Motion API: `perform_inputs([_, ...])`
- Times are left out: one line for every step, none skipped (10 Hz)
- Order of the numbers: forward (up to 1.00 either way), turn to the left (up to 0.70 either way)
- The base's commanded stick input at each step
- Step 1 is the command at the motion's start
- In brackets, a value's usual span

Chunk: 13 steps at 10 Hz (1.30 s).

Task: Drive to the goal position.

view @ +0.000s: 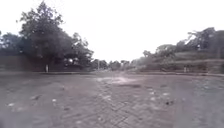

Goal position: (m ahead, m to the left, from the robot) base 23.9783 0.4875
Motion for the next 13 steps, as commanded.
perform_inputs([0.70,0.00])
perform_inputs([0.70,0.00])
perform_inputs([0.70,0.00])
perform_inputs([0.70,0.00])
perform_inputs([0.70,0.00])
perform_inputs([0.70,0.00])
perform_inputs([0.70,0.00])
perform_inputs([0.70,0.00])
perform_inputs([0.70,0.00])
perform_inputs([0.70,0.00])
perform_inputs([0.70,0.00])
perform_inputs([0.70,0.00])
perform_inputs([0.70,0.00])
